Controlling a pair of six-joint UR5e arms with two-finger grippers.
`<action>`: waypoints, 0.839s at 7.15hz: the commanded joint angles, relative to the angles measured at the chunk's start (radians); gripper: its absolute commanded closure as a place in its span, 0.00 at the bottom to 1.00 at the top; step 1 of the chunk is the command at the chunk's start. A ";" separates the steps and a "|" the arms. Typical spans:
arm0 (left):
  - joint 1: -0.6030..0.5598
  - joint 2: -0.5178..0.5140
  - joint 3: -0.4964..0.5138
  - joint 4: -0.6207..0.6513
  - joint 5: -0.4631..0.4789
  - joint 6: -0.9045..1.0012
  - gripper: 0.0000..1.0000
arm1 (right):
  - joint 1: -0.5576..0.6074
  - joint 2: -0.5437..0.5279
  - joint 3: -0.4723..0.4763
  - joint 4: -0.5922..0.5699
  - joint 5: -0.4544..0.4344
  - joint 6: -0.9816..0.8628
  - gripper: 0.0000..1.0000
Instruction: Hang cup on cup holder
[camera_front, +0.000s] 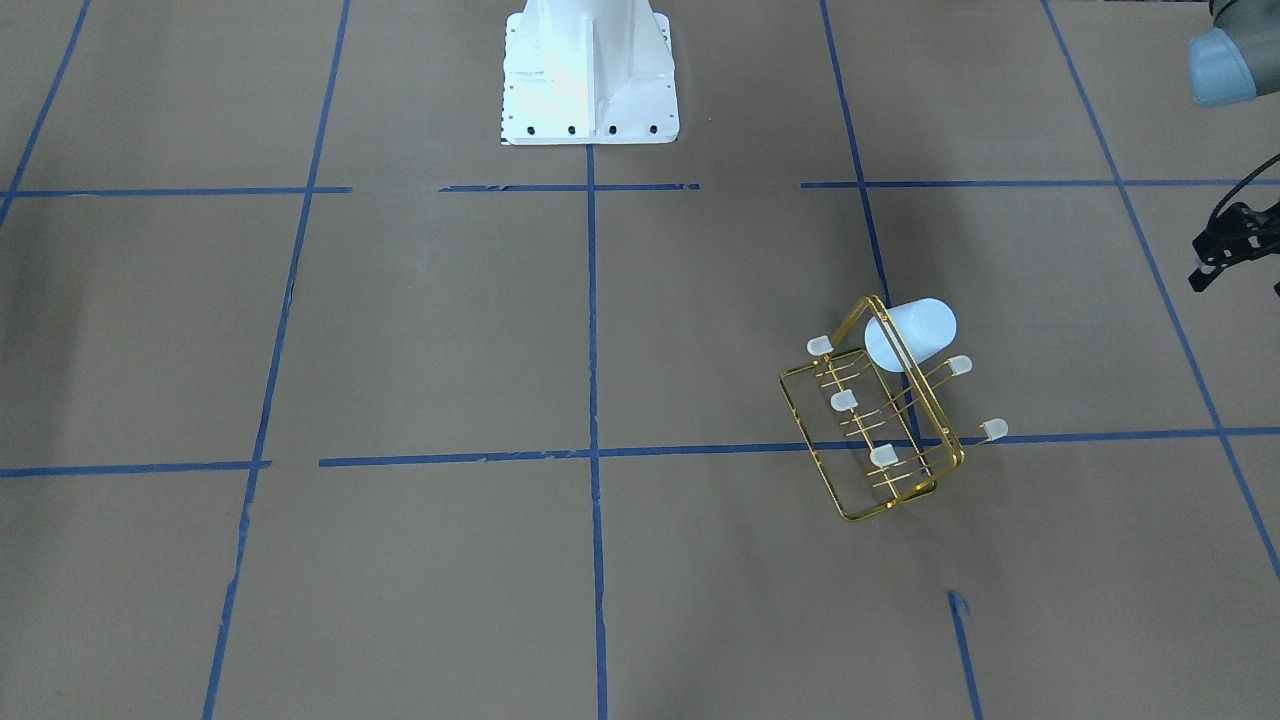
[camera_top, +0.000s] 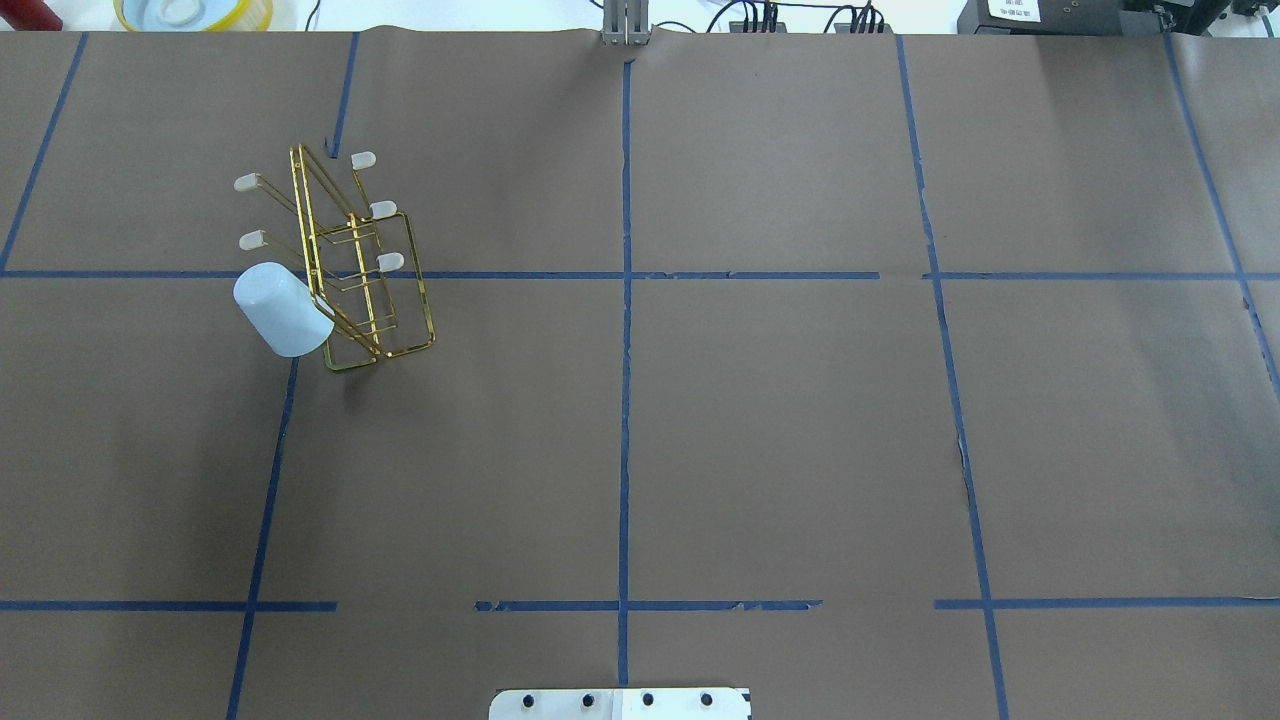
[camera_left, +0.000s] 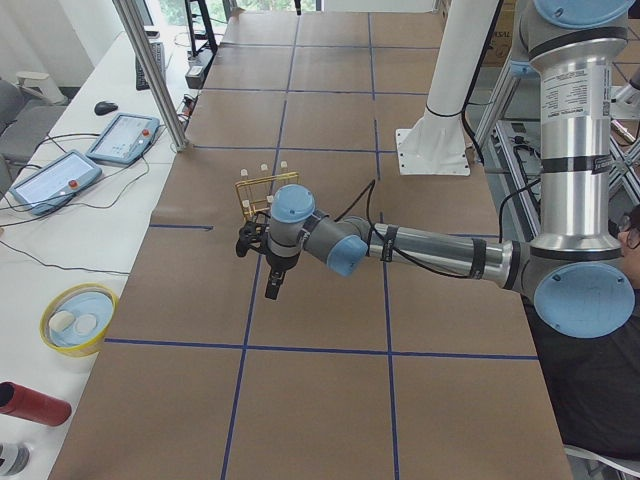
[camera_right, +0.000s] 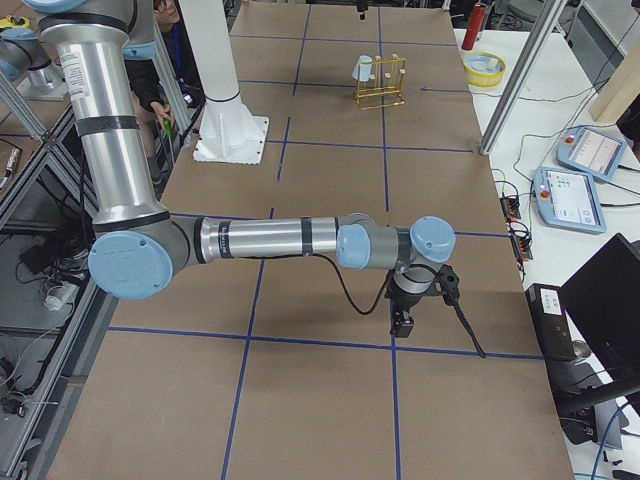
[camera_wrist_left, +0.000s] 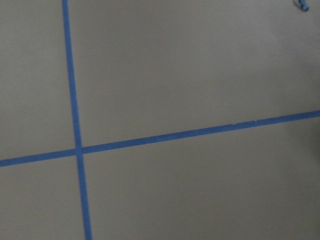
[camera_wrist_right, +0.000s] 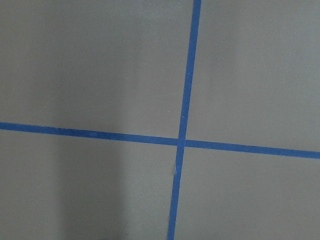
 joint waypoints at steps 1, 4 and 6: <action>-0.114 -0.056 0.071 0.148 -0.001 0.219 0.00 | 0.000 0.000 0.000 0.000 0.000 0.000 0.00; -0.239 -0.081 0.099 0.343 -0.007 0.355 0.00 | 0.000 0.000 0.000 0.000 0.000 0.000 0.00; -0.240 -0.089 0.148 0.368 -0.068 0.352 0.00 | 0.000 0.000 0.000 0.000 0.000 0.000 0.00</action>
